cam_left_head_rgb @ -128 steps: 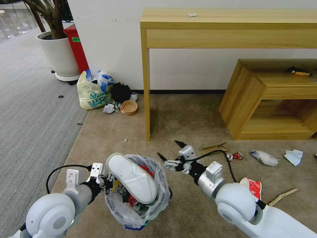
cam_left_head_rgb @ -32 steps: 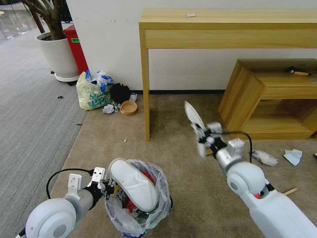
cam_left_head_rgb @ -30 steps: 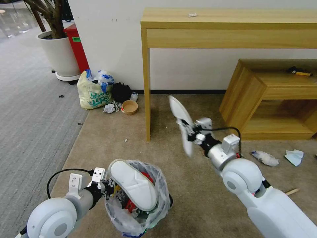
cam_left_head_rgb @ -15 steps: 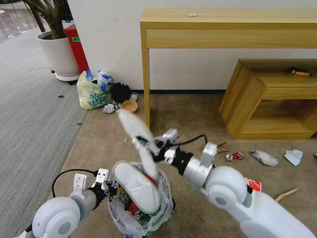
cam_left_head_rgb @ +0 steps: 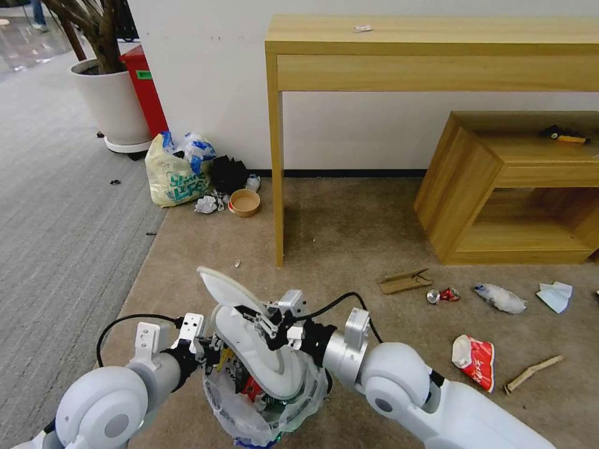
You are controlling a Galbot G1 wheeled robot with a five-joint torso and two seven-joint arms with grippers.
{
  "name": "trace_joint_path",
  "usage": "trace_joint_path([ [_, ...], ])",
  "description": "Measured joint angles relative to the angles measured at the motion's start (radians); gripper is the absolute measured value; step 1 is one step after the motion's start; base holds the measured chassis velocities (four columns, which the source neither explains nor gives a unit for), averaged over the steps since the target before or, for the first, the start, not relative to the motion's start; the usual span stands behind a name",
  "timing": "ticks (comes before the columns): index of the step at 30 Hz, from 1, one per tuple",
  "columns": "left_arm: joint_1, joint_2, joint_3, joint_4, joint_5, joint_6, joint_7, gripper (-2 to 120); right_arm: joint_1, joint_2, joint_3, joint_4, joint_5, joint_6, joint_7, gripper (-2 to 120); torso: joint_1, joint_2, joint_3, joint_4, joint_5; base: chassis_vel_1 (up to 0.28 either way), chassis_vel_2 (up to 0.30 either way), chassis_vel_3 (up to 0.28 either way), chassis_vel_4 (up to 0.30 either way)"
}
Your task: Pick up the trash bin and place the garbage on the floor into it.
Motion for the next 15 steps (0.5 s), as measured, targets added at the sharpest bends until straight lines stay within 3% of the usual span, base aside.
trace_joint_path([
  [7,0.0,0.015,-0.018,-0.003,-0.039,0.001,-0.015,0,-0.005,0.063,-0.025,-0.098,-0.065,0.033,-0.036,3,0.0,0.0,0.0,0.0002,0.0001,0.0,0.0,0.0,0.0],
  [15,0.003,0.015,-0.035,-0.008,-0.047,0.001,-0.015,0,-0.028,0.049,-0.051,-0.096,-0.09,0.034,-0.023,3,0.0,0.0,0.0,0.0,0.0,0.0,0.0,0.0,0.0],
])
